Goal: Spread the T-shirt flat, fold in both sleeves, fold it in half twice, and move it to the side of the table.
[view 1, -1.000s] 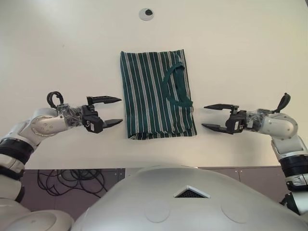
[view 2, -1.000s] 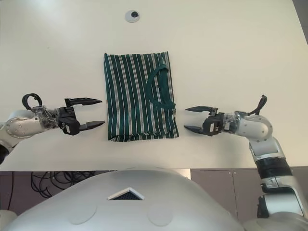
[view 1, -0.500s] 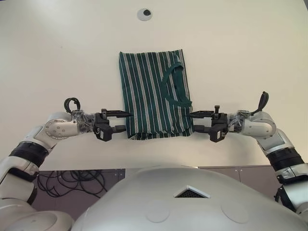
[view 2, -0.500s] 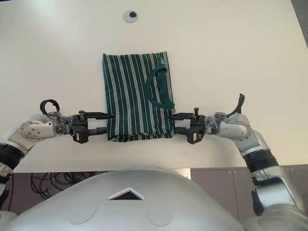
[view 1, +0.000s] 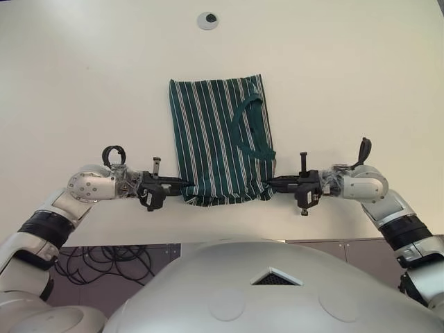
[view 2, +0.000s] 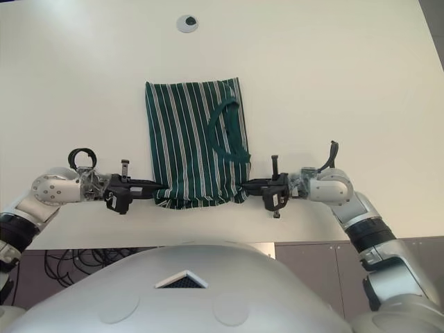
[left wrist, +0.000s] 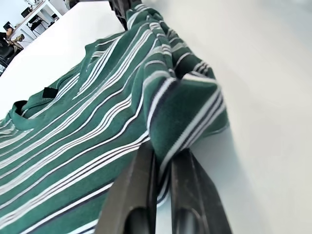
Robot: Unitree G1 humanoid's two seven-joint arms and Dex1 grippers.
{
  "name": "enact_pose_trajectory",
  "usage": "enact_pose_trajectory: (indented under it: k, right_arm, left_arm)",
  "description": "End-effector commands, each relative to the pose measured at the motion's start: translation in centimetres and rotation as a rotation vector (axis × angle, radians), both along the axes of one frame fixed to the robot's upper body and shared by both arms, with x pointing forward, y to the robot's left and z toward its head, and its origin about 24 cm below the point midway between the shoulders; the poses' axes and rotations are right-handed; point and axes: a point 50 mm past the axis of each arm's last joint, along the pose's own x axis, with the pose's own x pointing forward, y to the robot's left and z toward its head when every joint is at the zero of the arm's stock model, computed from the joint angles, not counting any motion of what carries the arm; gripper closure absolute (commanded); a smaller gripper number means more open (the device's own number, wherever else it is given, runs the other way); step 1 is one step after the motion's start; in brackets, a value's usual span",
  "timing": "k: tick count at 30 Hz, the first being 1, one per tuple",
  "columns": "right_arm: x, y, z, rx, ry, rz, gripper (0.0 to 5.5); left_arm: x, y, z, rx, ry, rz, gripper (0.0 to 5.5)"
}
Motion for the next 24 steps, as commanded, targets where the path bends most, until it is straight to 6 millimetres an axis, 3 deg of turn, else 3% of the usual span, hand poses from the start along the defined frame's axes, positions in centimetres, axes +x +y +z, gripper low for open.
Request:
enact_pose_trajectory:
  k: [1, 5, 9, 13, 17, 21, 24]
  right_arm:
    - [-0.6, -0.9, 0.9, 0.008, 0.213, -0.013, 5.5]
    - [-1.5, -1.7, 3.4, 0.097, 0.521, 0.015, 5.5]
    - [-2.2, -1.8, 6.2, 0.205, 0.677, 0.065, 5.5]
    - [-2.4, -1.4, 7.5, 0.279, 0.713, 0.053, 5.5]
    - [-1.1, -0.6, 8.1, 0.347, 0.666, -0.014, 5.5]
    - [1.3, 0.3, 7.1, 0.35, 0.609, -0.146, 5.5]
    - [2.9, 0.6, 6.2, 0.354, 0.601, -0.247, 5.5]
  left_arm:
    - [-2.4, 0.2, -0.8, 0.073, 0.291, -0.03, 5.4]
    - [-3.1, 0.0, 1.6, 0.019, 0.61, -0.031, 5.41]
    - [-3.9, -0.1, 3.6, -0.049, 0.814, -0.066, 5.41]
    - [-3.2, 0.3, 4.6, -0.109, 0.846, -0.036, 5.41]
    - [-1.8, 0.7, 4.4, -0.158, 0.827, 0.045, 5.41]
    - [0.9, 1.5, 4.9, -0.298, 0.827, 0.164, 5.41]
    - [2.3, 2.8, 3.9, -0.335, 0.821, 0.277, 5.41]
